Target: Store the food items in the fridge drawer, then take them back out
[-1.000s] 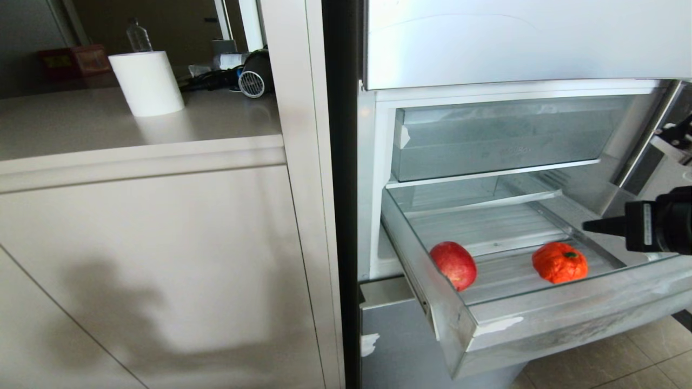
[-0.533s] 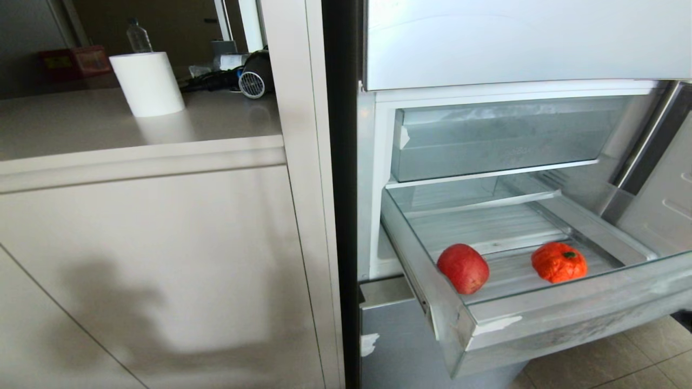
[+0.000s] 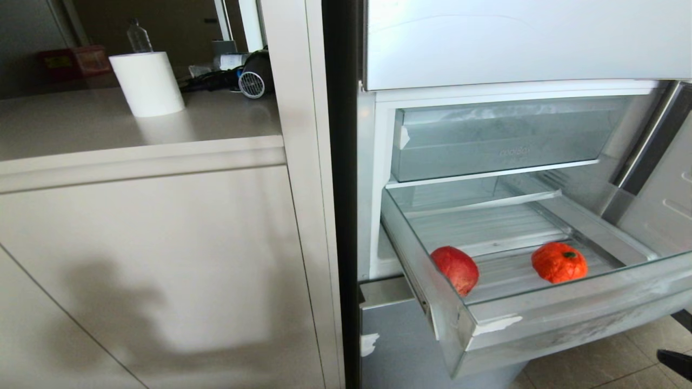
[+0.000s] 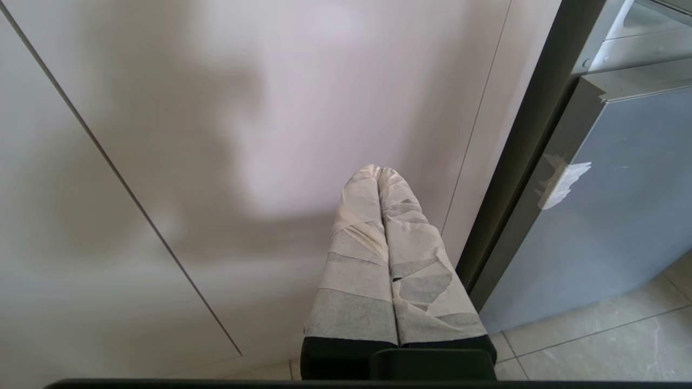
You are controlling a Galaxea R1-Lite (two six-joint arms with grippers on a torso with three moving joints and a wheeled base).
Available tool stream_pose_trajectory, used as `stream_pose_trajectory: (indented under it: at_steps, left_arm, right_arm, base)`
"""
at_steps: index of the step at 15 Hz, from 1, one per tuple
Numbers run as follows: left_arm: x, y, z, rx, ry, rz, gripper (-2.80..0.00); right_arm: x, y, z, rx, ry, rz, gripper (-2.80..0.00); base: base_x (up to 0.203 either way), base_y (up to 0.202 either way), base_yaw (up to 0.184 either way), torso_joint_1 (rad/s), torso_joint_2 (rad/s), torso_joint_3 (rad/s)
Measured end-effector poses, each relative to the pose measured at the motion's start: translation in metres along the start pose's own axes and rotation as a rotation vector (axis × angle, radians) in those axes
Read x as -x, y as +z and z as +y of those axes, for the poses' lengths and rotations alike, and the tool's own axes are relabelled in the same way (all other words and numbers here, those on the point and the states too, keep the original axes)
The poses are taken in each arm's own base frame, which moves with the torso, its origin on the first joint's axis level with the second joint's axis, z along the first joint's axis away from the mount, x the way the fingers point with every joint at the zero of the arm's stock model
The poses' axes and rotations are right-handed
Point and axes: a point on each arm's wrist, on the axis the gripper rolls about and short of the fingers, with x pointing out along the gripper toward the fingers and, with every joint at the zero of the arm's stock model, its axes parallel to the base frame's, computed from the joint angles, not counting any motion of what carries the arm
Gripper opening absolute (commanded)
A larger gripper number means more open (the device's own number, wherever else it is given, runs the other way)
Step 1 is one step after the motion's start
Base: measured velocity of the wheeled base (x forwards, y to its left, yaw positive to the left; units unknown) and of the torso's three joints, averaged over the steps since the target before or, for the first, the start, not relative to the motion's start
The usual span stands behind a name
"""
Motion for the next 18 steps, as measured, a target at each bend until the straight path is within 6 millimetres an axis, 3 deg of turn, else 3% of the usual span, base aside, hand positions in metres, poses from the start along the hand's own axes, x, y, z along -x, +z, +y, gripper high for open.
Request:
stream_pose_trajectory:
  at_steps: [15, 18]
  left_arm:
    - [0.000, 0.000, 0.000, 0.000, 0.000, 0.000, -2.80]
    - [0.000, 0.000, 0.000, 0.000, 0.000, 0.000, -2.80]
  right_arm:
    - [-0.089, 0.080, 0.006, -0.001, 0.131, 0.063, -2.80]
    - [-0.115, 0.093, 0.007, -0.010, 0.142, 0.074, -2.80]
  base:
    - [0.000, 0.000, 0.000, 0.000, 0.00, 0.000]
    - [0.000, 0.000, 0.000, 0.000, 0.00, 0.000]
